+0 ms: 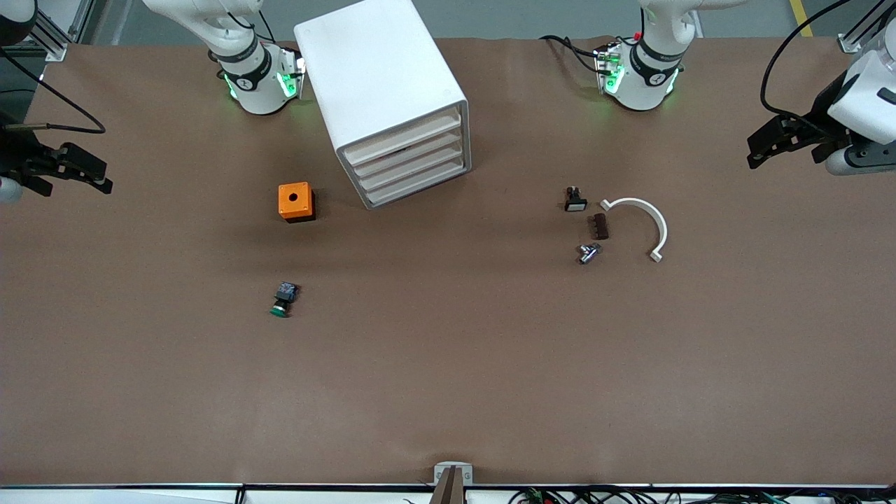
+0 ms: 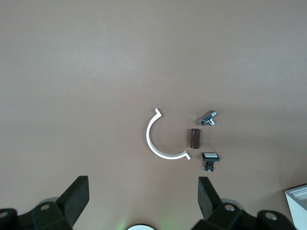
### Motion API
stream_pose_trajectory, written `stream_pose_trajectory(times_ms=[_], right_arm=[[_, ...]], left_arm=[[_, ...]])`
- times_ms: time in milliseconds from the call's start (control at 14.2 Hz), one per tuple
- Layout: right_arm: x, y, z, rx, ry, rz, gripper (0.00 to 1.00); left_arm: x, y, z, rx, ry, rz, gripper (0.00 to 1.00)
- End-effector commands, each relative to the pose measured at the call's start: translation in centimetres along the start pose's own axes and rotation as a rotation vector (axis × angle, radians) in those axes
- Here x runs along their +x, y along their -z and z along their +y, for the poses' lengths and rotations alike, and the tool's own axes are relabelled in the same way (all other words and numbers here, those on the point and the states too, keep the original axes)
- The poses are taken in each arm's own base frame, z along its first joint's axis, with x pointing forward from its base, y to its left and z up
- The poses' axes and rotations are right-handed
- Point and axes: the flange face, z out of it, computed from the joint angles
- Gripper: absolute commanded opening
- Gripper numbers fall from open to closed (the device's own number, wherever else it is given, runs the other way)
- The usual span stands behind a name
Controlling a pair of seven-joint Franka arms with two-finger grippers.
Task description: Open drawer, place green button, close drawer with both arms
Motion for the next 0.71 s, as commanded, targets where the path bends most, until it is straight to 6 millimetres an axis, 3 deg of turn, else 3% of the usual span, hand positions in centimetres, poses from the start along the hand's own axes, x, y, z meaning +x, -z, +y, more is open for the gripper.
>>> stream_pose_trajectory(times_ms=[0, 353, 495, 636], right_arm=[[-0.9, 0.2, -0.3, 0.046, -0.014, 0.008, 1.0], [-0.9, 0.3, -0.2, 0.048, -0.016, 0.007, 1.0], [-1.0, 0.3, -0.1, 0.039, -0.015, 0.004, 1.0], [-1.0, 0.3, -0.1, 0.033, -0.013, 0.007, 1.0]], left_arm=[[0.2, 0.5, -0.3, 0.021, -0.016, 0.001, 1.0], [1.5, 0.3, -0.5, 0.014, -0.01, -0.002, 1.0], [2.7, -1.3, -1.6, 0.003, 0.006, -0.031, 1.0], [3.8, -3.5, -0.8, -0.01, 0.015, -0.073, 1.0]])
